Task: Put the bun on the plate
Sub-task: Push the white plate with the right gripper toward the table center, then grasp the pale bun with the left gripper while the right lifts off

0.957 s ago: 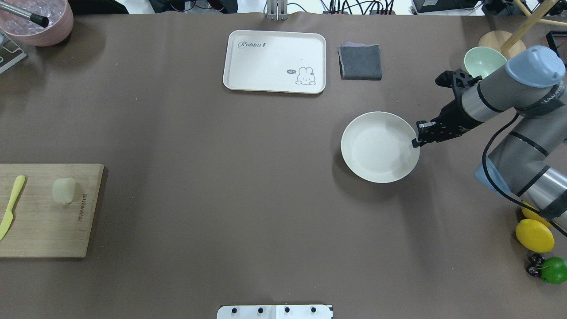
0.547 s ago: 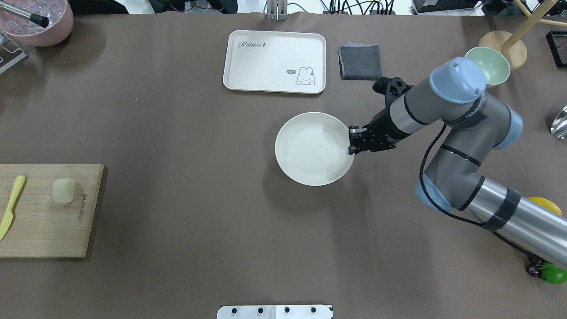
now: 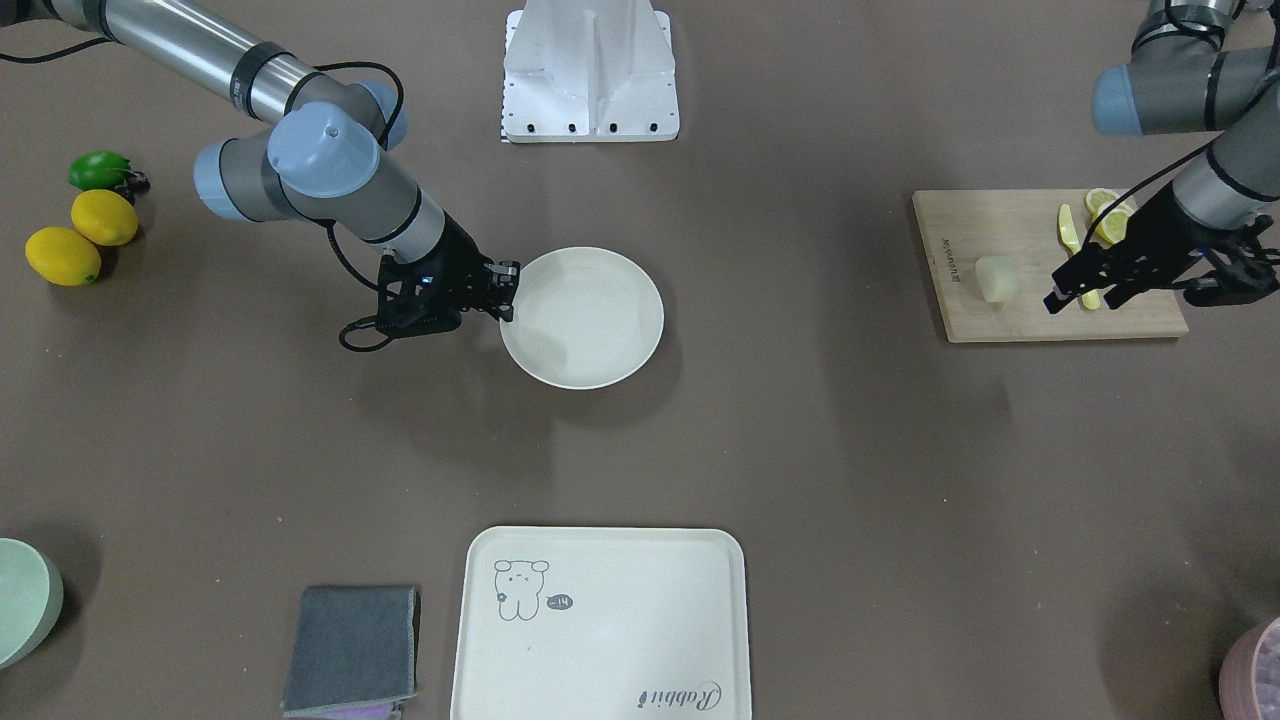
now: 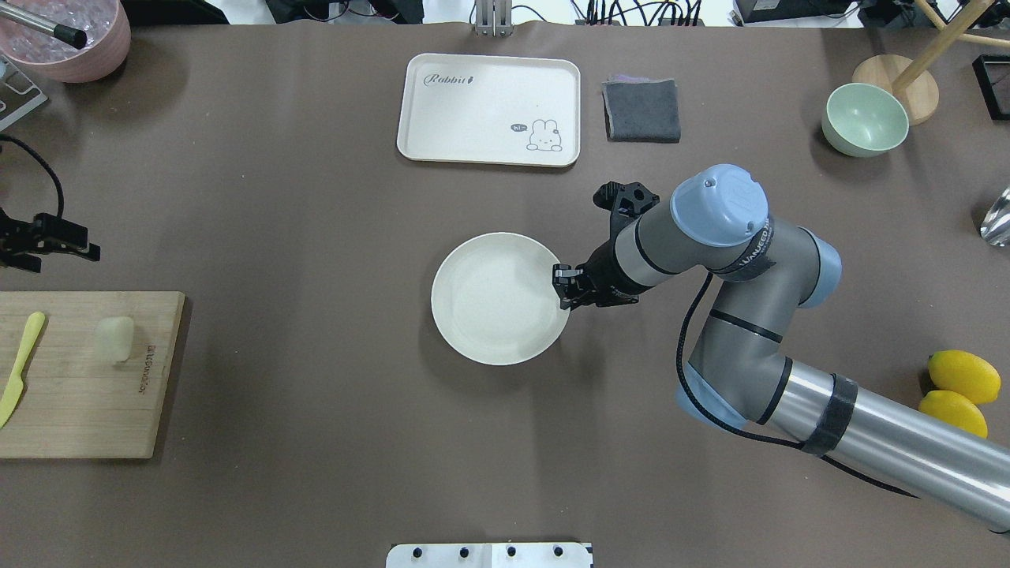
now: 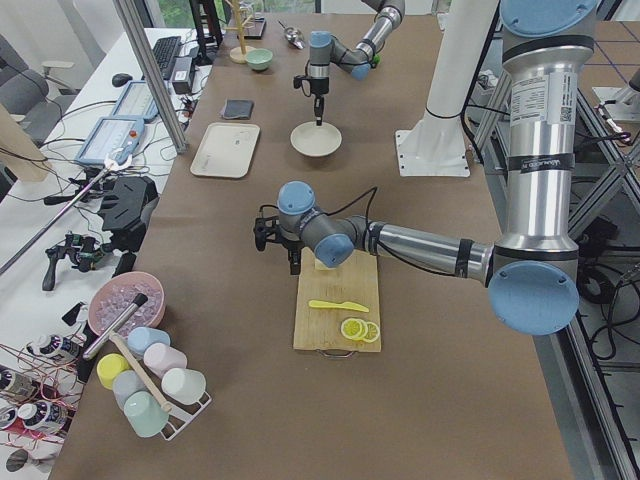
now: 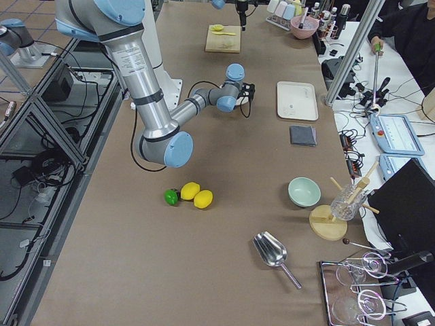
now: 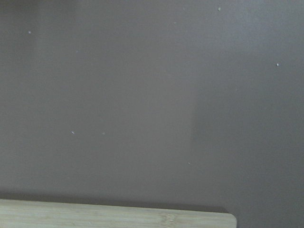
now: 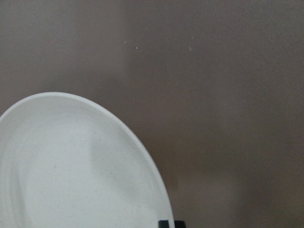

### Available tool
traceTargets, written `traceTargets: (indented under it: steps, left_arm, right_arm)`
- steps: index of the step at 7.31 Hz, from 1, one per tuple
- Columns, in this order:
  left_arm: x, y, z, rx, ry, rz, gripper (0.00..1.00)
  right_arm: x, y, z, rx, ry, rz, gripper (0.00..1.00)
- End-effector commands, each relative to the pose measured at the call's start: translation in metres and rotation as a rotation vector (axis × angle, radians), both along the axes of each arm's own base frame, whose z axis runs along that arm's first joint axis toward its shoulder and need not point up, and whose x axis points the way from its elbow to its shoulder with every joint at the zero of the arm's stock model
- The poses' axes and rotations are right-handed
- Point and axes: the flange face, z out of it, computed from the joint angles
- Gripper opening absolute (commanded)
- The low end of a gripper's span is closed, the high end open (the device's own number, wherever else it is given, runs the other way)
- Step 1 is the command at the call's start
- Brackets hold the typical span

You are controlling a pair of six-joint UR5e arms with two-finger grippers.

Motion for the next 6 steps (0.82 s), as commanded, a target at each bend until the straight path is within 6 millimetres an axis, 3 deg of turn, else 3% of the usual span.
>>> traceTargets:
  steps: [1,3,4,5,6]
  left_arm:
    - [0.028,0.037,0.015,-0.019,0.016,0.002,0.94]
    - [0.039,0.058,0.024,-0.026,0.034,0.016,0.93]
    - [0.049,0.064,0.025,-0.015,0.025,0.022,0.91]
    - [0.061,0.068,0.027,0.002,0.004,0.023,0.89]
    - [0.061,0.068,0.026,0.003,0.005,0.023,0.76]
  right_arm:
    - [-0.009,0.005,0.004,0.002,0.01,-0.002,0.0]
    - [-0.013,0.01,0.004,0.007,0.008,-0.007,0.0]
    - [-0.013,0.01,0.004,0.004,0.008,-0.006,0.31]
    - [-0.013,0.01,0.004,0.003,0.008,-0.006,0.48]
    - [-0.012,0.011,0.001,0.009,0.0,-0.006,0.93]
